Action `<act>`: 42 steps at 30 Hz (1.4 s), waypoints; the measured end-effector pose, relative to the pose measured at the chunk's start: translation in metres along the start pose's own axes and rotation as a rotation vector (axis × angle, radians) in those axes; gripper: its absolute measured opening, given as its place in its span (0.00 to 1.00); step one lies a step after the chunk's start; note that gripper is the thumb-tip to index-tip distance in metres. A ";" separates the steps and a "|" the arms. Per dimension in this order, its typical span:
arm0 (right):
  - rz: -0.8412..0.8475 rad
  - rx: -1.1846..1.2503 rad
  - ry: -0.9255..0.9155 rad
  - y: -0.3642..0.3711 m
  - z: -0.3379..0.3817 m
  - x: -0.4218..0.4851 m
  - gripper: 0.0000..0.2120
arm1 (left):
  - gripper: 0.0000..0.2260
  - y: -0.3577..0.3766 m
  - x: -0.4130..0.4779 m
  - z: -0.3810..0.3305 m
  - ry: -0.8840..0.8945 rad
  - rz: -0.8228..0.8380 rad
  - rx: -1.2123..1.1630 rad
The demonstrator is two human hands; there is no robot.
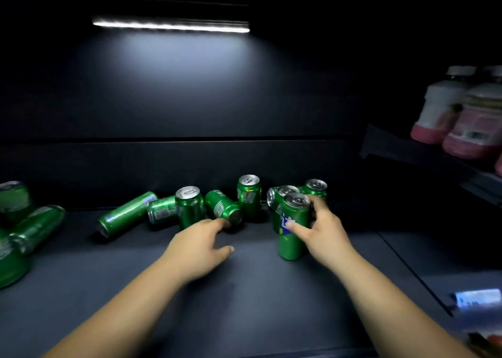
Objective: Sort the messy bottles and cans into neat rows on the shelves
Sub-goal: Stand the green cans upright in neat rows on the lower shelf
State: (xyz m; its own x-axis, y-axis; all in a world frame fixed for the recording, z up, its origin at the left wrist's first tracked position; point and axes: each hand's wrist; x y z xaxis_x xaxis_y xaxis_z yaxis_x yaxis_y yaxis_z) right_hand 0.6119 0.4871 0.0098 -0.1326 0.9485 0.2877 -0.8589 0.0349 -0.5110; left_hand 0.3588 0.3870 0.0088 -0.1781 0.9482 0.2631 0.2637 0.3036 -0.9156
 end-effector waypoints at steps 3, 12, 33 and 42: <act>0.102 0.061 -0.062 0.031 0.015 -0.006 0.32 | 0.25 -0.004 -0.016 0.027 -0.082 -0.010 0.020; 0.296 0.110 -0.172 0.119 0.072 -0.023 0.35 | 0.27 -0.040 -0.042 0.128 -0.301 -0.086 0.134; 0.292 0.104 -0.156 0.187 0.114 -0.030 0.33 | 0.29 -0.044 0.009 0.238 -0.405 -0.162 -0.047; 0.334 0.204 -0.140 0.180 0.119 -0.028 0.31 | 0.26 -0.093 -0.028 0.176 -0.218 -0.372 -0.254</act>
State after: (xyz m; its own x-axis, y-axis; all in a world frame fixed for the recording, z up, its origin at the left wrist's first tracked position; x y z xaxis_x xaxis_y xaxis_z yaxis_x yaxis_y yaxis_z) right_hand 0.4016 0.4291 0.0061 -0.4745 0.8447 0.2475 -0.8357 -0.3440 -0.4281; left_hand 0.1728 0.3161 0.0330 -0.4908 0.7379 0.4632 0.3621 0.6563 -0.6619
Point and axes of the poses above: each hand's wrist, its own x-axis towards the middle knuckle, its own y-axis out of the palm, z = x × y, and after that the axes turned 7 degrees about -z, right-handed
